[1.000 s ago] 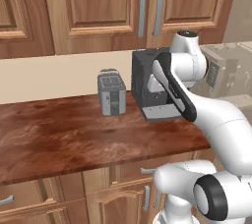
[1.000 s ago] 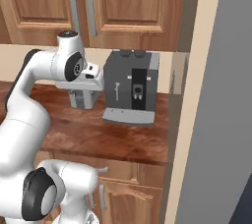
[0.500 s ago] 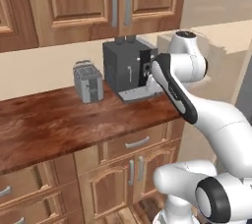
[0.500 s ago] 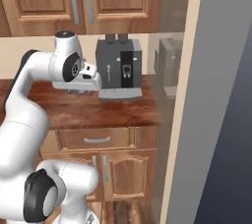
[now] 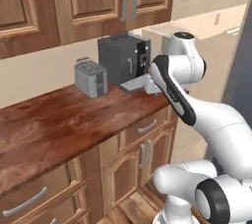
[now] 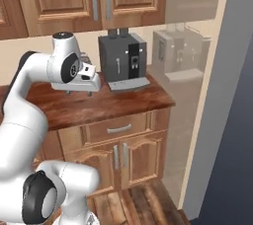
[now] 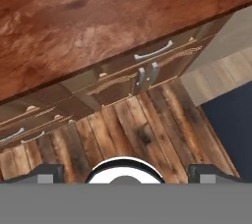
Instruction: Take a straw from the drawer in front and place it inside the glass cup on the dining counter.
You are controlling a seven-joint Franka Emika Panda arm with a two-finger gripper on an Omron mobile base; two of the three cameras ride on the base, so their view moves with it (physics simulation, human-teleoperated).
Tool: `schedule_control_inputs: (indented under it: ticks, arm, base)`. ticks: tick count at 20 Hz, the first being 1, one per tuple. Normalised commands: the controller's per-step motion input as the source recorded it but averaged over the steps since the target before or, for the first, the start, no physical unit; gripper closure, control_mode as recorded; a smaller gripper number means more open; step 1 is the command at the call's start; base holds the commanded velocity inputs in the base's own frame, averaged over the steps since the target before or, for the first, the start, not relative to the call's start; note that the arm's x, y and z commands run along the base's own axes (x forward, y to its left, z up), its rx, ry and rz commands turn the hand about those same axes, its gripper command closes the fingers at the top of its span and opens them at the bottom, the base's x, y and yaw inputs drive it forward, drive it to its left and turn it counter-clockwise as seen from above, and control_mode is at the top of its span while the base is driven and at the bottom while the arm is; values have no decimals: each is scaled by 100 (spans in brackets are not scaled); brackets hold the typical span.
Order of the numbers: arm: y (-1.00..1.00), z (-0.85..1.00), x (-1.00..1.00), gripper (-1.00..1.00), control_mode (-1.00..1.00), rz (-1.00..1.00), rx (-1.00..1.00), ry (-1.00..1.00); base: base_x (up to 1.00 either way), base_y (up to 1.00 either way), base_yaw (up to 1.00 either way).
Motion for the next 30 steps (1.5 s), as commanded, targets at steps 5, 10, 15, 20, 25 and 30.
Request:
schedule_control_inputs:
  ticks: [5, 10, 15, 20, 25, 30]
  arm:
    - [0, 0, 0, -100, 100, 0, 0, 0]
    - [0, 0, 0, -100, 100, 0, 0, 0]
    - [0, 0, 0, -100, 100, 0, 0, 0]
    - [-33, -42, 20, -100, -100, -3, 27, 18]
    - [-91, -79, 46, -100, -100, -5, 61, 31]
    - [-94, -93, 49, -100, -100, -5, 56, 26]
  base:
    - [-3, 76, -43]
    - [4, 79, -35]
    - [1, 49, -21]
    - [0, 0, -1]
    - [0, 0, 0]
    - [0, 0, 0]
